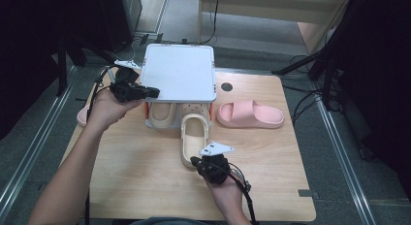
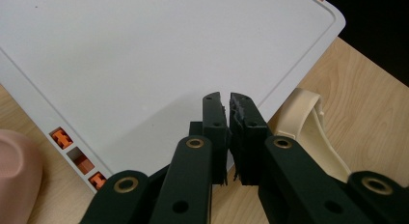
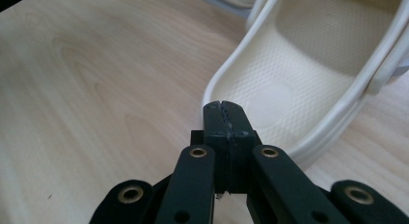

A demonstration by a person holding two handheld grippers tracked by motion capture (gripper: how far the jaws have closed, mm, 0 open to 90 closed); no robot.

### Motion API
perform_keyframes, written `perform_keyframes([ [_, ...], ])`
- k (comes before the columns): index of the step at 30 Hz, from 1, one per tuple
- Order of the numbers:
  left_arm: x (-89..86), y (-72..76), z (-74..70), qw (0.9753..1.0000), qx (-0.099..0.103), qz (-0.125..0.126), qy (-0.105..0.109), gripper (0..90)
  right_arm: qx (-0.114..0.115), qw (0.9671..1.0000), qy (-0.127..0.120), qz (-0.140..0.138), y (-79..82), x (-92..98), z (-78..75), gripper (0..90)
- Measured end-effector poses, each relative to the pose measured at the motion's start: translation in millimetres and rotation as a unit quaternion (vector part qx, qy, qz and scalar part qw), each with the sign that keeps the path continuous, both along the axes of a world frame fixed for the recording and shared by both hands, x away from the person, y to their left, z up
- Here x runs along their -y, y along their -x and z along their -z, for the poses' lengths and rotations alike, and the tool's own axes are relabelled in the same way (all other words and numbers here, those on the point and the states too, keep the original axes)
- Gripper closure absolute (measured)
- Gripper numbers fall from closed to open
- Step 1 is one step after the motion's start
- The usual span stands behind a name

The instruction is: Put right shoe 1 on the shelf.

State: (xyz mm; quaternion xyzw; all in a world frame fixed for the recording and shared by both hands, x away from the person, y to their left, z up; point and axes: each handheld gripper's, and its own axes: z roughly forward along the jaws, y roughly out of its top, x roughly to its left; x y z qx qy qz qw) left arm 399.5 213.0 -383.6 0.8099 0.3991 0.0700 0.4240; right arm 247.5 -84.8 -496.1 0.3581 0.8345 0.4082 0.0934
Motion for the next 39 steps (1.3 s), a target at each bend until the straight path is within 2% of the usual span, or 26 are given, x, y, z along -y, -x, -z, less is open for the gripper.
perform_keyframes([
  [3, -0.3, 0.2, 0.2, 1.0, 0.0, 0.0, 0.0, 85.3, -0.012, 0.9999, 0.0, -0.002, 6.2, 1.5, 4.4, 90.0],
  [5, -0.4, 0.4, 0.3, 1.0, 0.001, -0.001, 0.0, 85.5, -0.04, 0.9991, 0.014, -0.004, 11.8, 2.4, 18.8, 90.0],
  [9, -0.2, 0.3, 0.5, 1.0, 0.002, -0.001, 0.001, 86.1, -0.047, 0.9986, 0.024, 0.005, 9.2, 1.9, 27.0, 90.0],
  [11, -0.3, 0.3, 0.4, 1.0, 0.001, 0.0, 0.0, 86.1, -0.042, 0.9988, 0.02, 0.013, 2.7, 1.6, 25.8, 90.0],
  [12, -0.4, 0.4, 0.4, 1.0, 0.002, 0.0, 0.0, 86.1, -0.046, 0.9988, 0.017, 0.005, -1.6, 1.1, 24.9, 90.0],
  [13, -0.6, 0.2, 0.5, 1.0, 0.001, 0.0, 0.001, 86.1, -0.047, 0.9987, 0.017, 0.008, -3.5, -0.9, 23.7, 90.0],
  [14, -0.7, 0.1, 0.6, 1.0, 0.001, 0.0, 0.001, 86.1, -0.029, 0.9994, 0.018, 0.006, -7.0, -4.8, 20.5, 90.0],
  [18, -0.7, 0.0, 0.8, 1.0, 0.001, 0.0, 0.003, 86.1, -0.016, 0.9997, 0.015, 0.004, -13.9, -9.8, 13.9, 90.0],
  [20, -0.6, 0.1, 0.8, 1.0, 0.001, 0.0, 0.002, 86.1, -0.011, 0.9998, 0.016, 0.005, -22.3, -13.4, 10.4, 90.0],
  [23, -1.0, 0.0, 0.9, 1.0, 0.0, 0.0, 0.004, 86.1, -0.011, 0.9998, 0.009, 0.016, -38.9, -17.8, 10.8, 90.0],
  [25, -1.4, -0.3, 1.0, 1.0, 0.0, 0.002, 0.004, 86.1, -0.013, 0.9997, 0.006, 0.02, -43.7, -18.8, 11.4, 90.0],
  [28, -1.9, -0.5, 1.1, 1.0, -0.002, 0.001, 0.006, 85.9, -0.021, 0.9994, -0.013, 0.024, -62.5, -21.6, 13.4, 90.0],
  [29, -1.9, -0.5, 1.1, 1.0, -0.002, 0.001, 0.006, 85.9, -0.021, 0.9994, -0.013, 0.024, -62.5, -21.6, 13.4, 90.0],
  [35, -1.9, -0.6, 1.3, 1.0, -0.001, 0.002, 0.006, 85.9, -0.008, 0.9985, -0.016, 0.051, -81.7, -21.1, 11.8, 90.0],
  [39, -2.1, -0.8, 1.5, 1.0, -0.002, 0.002, 0.009, 85.8, -0.001, 0.9984, -0.019, 0.054, -94.1, -19.5, 13.5, 90.0],
])
